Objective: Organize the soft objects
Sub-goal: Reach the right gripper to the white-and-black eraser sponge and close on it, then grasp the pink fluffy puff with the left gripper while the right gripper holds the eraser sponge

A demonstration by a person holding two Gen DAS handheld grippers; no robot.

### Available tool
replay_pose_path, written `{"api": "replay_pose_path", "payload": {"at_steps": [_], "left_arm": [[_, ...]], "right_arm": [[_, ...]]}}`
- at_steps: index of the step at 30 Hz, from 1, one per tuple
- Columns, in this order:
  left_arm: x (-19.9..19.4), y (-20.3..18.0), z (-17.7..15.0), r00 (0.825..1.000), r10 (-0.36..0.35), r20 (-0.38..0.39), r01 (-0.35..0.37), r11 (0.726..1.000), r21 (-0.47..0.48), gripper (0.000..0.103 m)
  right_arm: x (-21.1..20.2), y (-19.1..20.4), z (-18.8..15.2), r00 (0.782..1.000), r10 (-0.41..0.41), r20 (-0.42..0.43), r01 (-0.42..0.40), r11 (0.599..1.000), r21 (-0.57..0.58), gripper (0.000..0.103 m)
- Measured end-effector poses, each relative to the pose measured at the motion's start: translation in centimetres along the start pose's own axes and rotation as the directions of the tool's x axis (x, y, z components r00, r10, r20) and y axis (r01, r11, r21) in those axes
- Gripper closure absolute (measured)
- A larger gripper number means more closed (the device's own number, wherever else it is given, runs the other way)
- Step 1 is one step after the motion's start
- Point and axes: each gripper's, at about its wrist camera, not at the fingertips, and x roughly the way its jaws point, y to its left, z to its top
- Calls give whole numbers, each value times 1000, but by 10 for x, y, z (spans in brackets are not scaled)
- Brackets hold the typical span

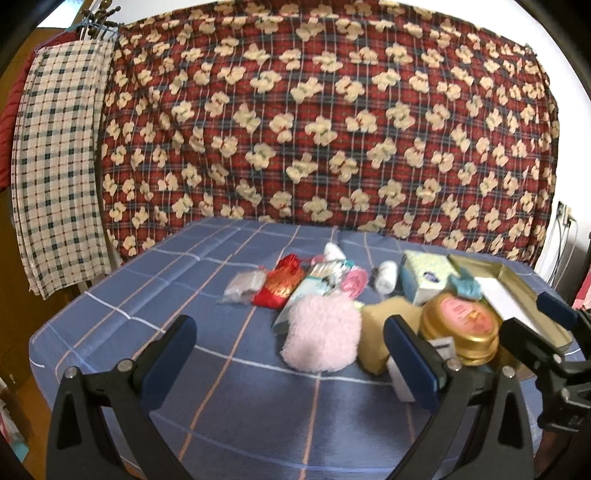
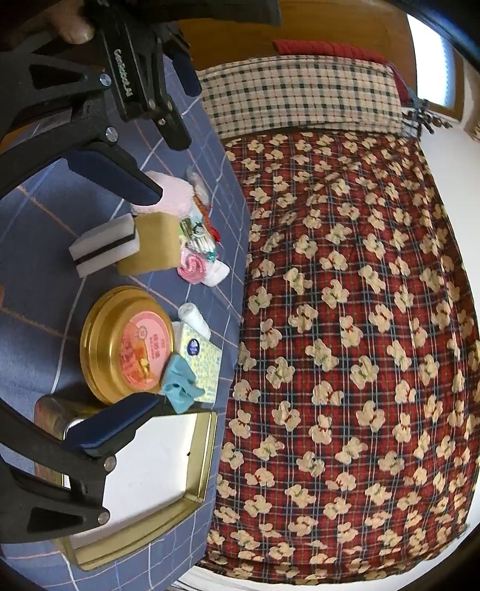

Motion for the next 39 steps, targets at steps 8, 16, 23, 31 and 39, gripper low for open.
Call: {"api": "replay_pose_path", "payload": {"at_steps": [8, 16, 23, 31, 39], "left_arm": [[24, 11, -7, 998, 35, -53, -35, 999, -7, 0], [30, 18, -9, 997, 43, -67, -45, 999, -19, 1], [35, 13, -10, 996, 33, -80, -33, 999, 0, 1], [46, 2, -5, 996, 32, -84, -29, 999, 37, 1], [66, -10, -2, 988, 14, -152, -4, 998, 67, 1]], "right_arm": [[24, 18, -12, 997, 41, -66, -48, 994, -102, 12], [45, 28, -16, 985, 87, -146, -108, 984, -143, 23], [65, 33, -23, 964, 130, -234, -168, 974, -155, 60], [56, 25, -14, 973, 179, -144, -197, 973, -120, 70], [51, 12, -5, 985, 159, -63, -164, 983, -79, 70]]}}
